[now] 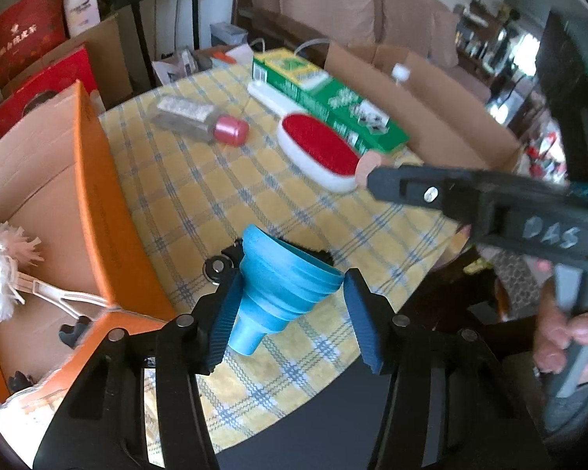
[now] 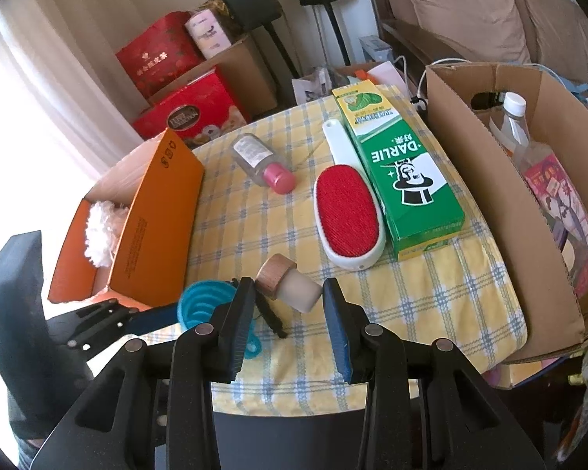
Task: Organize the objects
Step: 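Carry the funnel with the left tool and cork with the right tool over the orange box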
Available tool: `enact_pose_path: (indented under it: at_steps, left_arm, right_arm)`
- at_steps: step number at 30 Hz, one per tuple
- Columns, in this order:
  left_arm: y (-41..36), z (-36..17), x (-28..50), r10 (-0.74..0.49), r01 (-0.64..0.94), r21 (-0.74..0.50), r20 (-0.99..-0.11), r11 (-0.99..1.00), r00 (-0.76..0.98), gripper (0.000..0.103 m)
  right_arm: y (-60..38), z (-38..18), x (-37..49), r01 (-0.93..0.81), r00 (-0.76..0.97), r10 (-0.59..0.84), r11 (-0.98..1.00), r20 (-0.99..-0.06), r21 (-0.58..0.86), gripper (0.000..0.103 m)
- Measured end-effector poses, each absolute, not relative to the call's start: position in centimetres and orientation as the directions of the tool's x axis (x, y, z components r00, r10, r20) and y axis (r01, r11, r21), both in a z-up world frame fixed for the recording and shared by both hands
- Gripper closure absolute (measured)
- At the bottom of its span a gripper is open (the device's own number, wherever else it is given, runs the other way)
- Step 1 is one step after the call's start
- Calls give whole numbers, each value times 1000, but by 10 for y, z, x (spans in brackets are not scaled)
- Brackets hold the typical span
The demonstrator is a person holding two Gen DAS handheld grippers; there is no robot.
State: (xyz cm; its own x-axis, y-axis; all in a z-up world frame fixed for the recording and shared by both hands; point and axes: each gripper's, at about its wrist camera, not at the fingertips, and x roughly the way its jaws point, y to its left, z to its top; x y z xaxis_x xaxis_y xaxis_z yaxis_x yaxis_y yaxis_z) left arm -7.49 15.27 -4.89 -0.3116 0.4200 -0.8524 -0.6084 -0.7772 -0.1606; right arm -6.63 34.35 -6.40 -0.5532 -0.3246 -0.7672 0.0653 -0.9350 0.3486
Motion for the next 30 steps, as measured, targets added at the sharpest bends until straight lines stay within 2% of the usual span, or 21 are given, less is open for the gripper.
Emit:
enact_pose_path:
  at_steps: [7, 12, 25, 30]
  left_arm:
    - [125, -5, -78, 489, -564, -226, -788, -795, -374, 53]
    - [100, 18, -80, 493, -501, -248, -748, -829, -445, 53]
    - [47, 24, -90, 440, -352, -281, -709, -893, -550, 53]
    - [28, 25, -90, 411, -321, -269, -715, -908, -565, 58]
  right_arm:
    - [336, -47, -65, 97, -575, -330, -936, -749, 338, 67]
    - [322, -36, -65, 130, -586, -328, -941, -741, 313, 67]
    - [275, -12, -68, 215, -611, -325, -946, -722, 244, 67]
    - [253, -6, -71, 251, -608, -339, -940, -718, 231, 67]
